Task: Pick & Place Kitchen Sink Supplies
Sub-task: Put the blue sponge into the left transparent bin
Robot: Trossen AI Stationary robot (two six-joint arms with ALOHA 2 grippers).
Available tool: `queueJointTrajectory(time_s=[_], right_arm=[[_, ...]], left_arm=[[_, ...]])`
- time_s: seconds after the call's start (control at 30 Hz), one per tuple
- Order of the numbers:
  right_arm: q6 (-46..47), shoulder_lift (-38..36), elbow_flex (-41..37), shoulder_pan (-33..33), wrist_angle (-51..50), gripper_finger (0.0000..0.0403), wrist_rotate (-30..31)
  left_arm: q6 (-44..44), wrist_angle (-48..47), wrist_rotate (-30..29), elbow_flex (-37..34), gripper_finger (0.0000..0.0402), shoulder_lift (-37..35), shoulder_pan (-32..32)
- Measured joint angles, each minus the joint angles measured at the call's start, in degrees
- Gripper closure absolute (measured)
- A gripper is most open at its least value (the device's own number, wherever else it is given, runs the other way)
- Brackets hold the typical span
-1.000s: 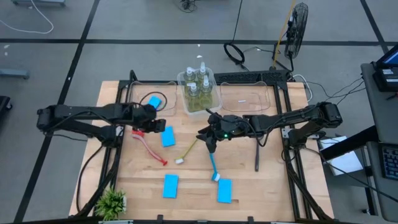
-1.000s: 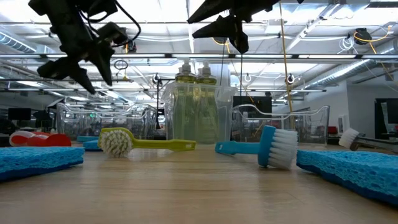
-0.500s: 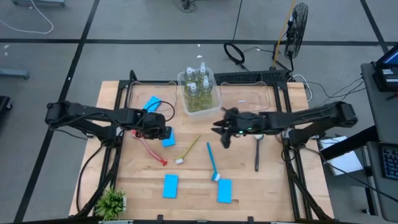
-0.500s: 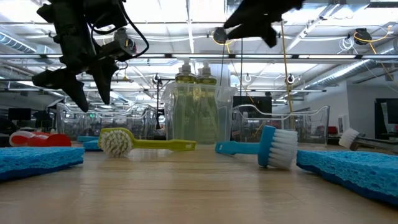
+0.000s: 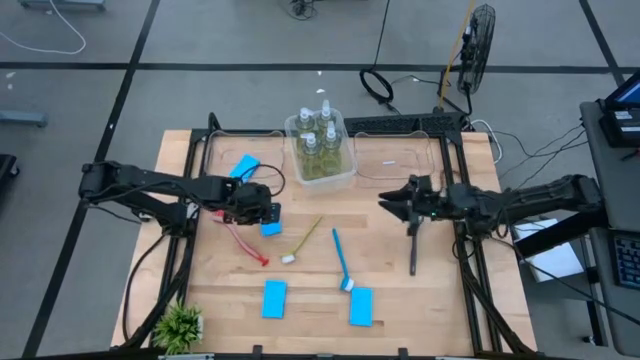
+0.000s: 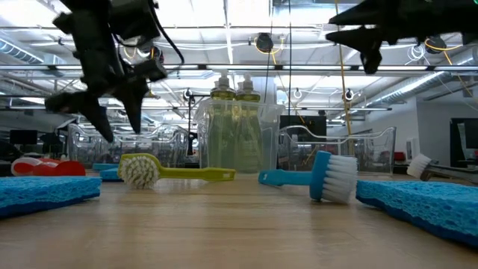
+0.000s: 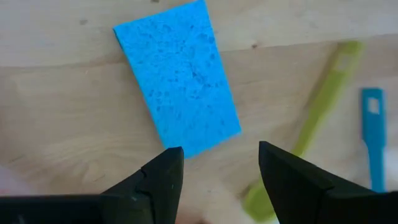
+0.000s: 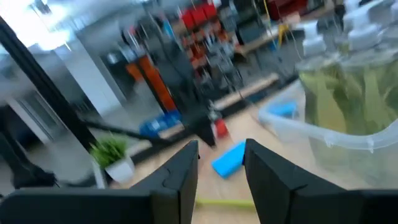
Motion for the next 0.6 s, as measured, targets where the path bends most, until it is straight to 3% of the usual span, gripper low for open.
queueJointTrajectory(time_s=[0.27,0.6], right_arm=[[0.67,-6.34,-13.73,0.07,20.82,0.0287,-0.17],[3.16,-6.97,-17.62,0.09,24.46,0.0287,-0.05]], left_arm=[[-1.95,-1.55,-1.49,0.05,0.0192,6.12,1.12],[-0.79,0.35,-1.23,-0.45,0.0192,9.83,5.09]])
